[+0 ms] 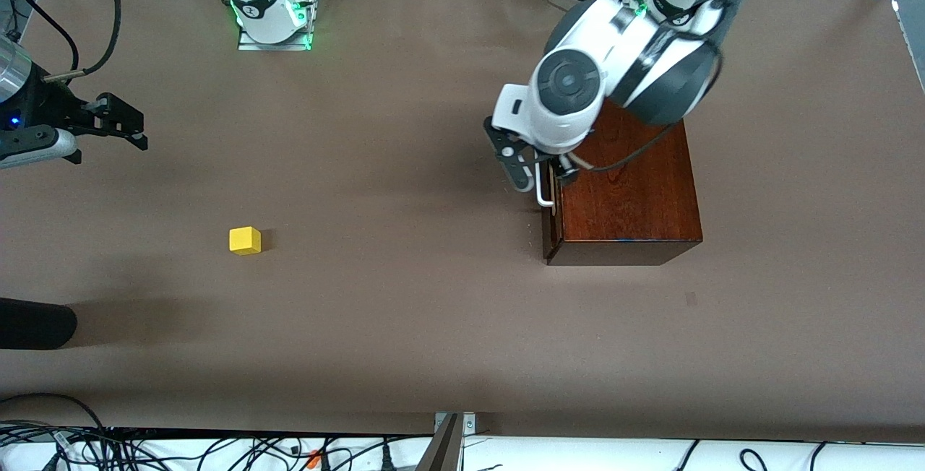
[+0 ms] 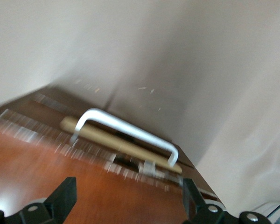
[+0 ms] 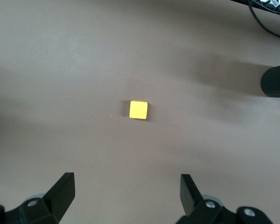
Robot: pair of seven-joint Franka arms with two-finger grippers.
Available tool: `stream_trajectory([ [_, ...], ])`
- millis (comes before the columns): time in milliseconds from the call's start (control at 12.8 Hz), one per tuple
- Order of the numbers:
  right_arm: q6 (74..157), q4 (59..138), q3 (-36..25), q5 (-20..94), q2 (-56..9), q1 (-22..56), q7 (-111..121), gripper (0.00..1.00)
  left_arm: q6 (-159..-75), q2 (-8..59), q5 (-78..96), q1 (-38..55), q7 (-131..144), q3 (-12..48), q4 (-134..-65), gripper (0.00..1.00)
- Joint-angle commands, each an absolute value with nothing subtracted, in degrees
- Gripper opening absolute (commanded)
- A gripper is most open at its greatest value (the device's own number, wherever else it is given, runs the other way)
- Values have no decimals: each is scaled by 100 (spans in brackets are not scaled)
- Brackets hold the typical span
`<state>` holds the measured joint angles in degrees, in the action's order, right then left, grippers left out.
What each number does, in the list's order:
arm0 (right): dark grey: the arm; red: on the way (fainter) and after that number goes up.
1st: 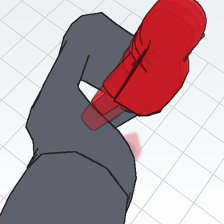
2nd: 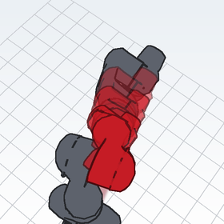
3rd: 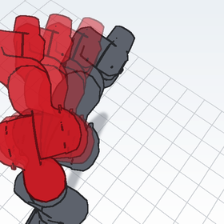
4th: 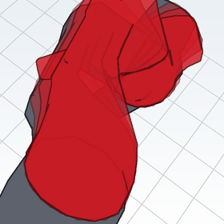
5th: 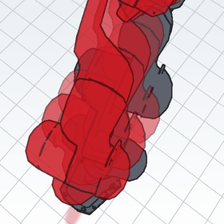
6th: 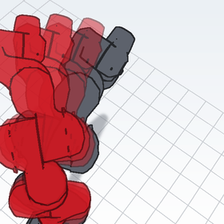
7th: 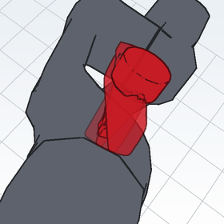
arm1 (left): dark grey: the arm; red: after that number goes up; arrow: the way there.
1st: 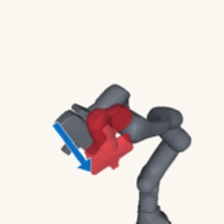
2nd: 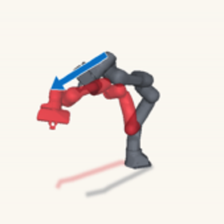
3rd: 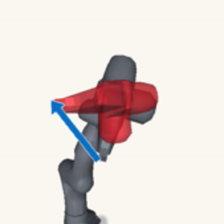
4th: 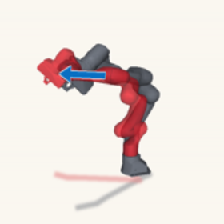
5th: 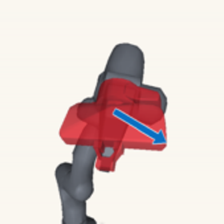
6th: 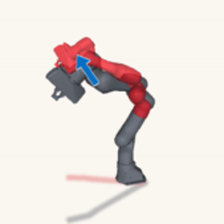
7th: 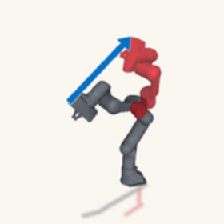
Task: Open drawer, take yellow block, close drawer
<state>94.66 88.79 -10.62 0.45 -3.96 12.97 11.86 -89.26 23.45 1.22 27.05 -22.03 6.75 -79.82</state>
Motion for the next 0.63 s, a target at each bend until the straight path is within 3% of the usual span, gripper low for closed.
stream_trajectory([
  [0, 9255, 8728, -1037, -26, -448, 1257, 1125, 100, -8527, 2022, 211, 2103, -1461, 677, -8077, 100],
  [313, 9211, 8736, -1037, 18, -439, 1257, 1029, 100, -8068, 1812, 176, 1153, -1362, 642, -7550, 100],
  [548, 9026, 8736, -1037, 18, -439, 1257, 615, 100, -8453, 1190, 176, 607, -1267, 607, -8153, 100],
])
